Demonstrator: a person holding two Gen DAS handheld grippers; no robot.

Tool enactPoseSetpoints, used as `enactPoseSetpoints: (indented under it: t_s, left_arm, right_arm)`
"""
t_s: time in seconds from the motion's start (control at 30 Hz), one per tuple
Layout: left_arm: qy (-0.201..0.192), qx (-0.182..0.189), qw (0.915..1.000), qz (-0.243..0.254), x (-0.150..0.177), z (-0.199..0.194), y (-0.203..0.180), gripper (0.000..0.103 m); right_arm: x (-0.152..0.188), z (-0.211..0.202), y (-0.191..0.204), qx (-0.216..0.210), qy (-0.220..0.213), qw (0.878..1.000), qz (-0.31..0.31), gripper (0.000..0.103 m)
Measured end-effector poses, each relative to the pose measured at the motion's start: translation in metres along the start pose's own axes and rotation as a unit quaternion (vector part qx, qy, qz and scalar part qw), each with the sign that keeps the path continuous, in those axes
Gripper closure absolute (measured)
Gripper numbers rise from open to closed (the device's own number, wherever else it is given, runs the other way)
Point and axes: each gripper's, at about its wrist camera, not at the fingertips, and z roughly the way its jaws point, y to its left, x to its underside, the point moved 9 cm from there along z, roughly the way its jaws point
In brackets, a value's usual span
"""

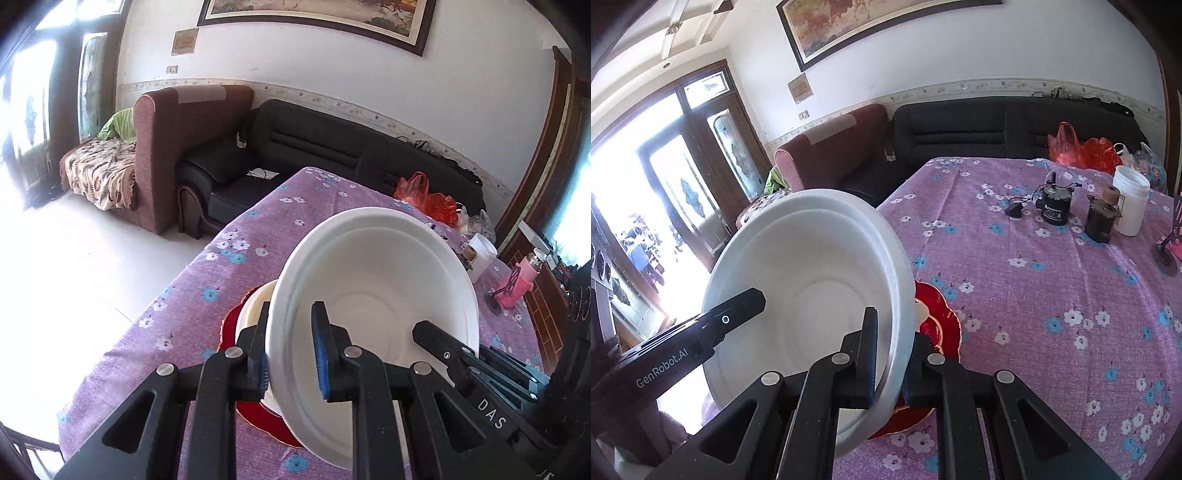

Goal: Organize plates and bowls
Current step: 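Carry the small white bowl with both grippers over the bowl stack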

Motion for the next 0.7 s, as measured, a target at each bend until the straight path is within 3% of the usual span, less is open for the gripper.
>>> enactPoseSetpoints:
  t_s: [0.23, 0.7]
  left_arm:
    - [0.008, -0.031, 0.9992, 0.022, 0.004, 0.023, 0.007, 0.085]
    - [0.020, -0.057, 0.9975, 0.037, 0.007, 0.047, 0.013, 0.085]
  right_arm:
    - [0.007, 0.033, -0.006, 0.008, 0.036, 0.999, 0.017, 0.091]
    - [0.015, 0.063, -0.012, 0.027, 0.062, 0.998, 0.013, 0.089]
